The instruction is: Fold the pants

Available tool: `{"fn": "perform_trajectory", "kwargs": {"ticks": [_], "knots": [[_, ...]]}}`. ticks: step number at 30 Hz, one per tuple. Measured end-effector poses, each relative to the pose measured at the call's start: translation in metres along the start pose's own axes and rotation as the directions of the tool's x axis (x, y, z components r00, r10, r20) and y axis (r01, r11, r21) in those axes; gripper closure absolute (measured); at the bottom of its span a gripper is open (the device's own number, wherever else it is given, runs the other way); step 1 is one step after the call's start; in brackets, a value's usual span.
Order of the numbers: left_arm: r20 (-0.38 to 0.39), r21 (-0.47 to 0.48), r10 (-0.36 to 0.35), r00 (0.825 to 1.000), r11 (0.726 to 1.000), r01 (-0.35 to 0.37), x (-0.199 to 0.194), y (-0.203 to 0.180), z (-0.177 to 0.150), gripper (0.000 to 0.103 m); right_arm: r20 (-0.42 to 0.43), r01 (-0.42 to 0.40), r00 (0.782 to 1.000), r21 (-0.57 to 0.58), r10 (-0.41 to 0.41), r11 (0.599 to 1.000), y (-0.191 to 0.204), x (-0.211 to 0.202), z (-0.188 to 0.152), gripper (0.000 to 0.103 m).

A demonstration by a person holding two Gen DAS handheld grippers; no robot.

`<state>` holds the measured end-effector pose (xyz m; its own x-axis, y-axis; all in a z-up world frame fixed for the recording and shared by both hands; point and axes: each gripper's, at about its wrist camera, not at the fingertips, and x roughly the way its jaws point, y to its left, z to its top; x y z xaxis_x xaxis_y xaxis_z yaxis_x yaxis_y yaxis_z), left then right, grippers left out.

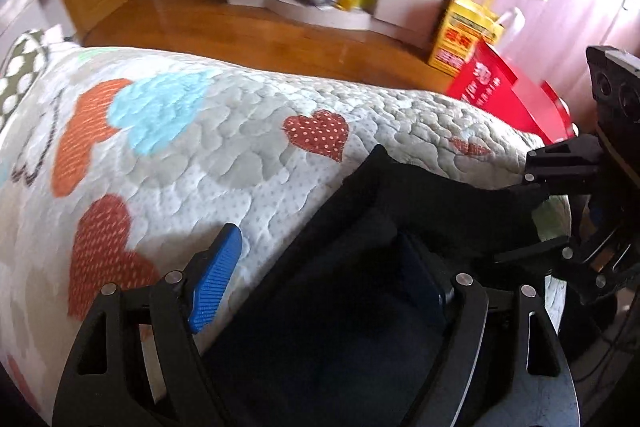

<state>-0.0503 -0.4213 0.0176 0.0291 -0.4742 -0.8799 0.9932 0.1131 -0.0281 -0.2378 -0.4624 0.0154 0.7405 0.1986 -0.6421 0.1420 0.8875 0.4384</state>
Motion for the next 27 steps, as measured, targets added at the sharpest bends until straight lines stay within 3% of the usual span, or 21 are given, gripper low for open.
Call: {"fn": "perform_trajectory", "kwargs": {"ticks": [3, 6, 8, 12, 17, 22, 24, 27], "knots": [[-0.017, 0.03, -0.017, 1.0, 0.999, 0.017, 0.004, -0.002, 0.003, 0.026, 0.016, -0.018, 1.0, 0.006, 0.017, 1.0, -0.002, 0.002, -0.001, 0.069], [-0.011, 0.025, -0.056, 0.998, 0.998, 0.056, 0.004, -0.002, 0.004, 0.04, 0.029, -0.026, 0.999, 0.0, 0.026, 1.0, -0.001, 0.003, -0.002, 0.073], [0.007, 0.022, -0.108, 0.994, 0.994, 0.108, 0.001, -0.006, 0.003, 0.072, 0.035, -0.058, 0.998, 0.022, 0.058, 0.998, -0.003, 0.002, -0.002, 0.079], [0.056, 0.002, -0.111, 0.992, 0.994, 0.111, -0.007, -0.011, -0.003, 0.085, 0.049, -0.089, 0.995, 0.039, 0.087, 0.995, 0.0, -0.001, 0.001, 0.083], [0.161, -0.033, -0.094, 0.982, 0.994, 0.1, -0.049, -0.011, -0.014, 0.088, 0.078, -0.093, 0.993, -0.004, 0.093, 0.996, 0.022, -0.017, 0.011, 0.083], [0.273, -0.056, -0.032, 0.961, 0.997, 0.049, -0.118, -0.005, -0.035, 0.088, 0.124, -0.129, 0.982, -0.111, 0.142, 0.985, 0.069, -0.038, 0.03, 0.084], [0.298, -0.112, -0.007, 0.955, 0.993, 0.042, -0.139, 0.006, -0.053, 0.085, 0.132, -0.158, 0.975, -0.162, 0.18, 0.974, 0.095, -0.041, 0.035, 0.084], [0.328, -0.252, 0.063, 0.943, 0.967, 0.023, -0.168, 0.031, -0.1, 0.072, 0.099, -0.222, 0.964, -0.212, 0.247, 0.952, 0.132, -0.025, 0.036, 0.084]]}}
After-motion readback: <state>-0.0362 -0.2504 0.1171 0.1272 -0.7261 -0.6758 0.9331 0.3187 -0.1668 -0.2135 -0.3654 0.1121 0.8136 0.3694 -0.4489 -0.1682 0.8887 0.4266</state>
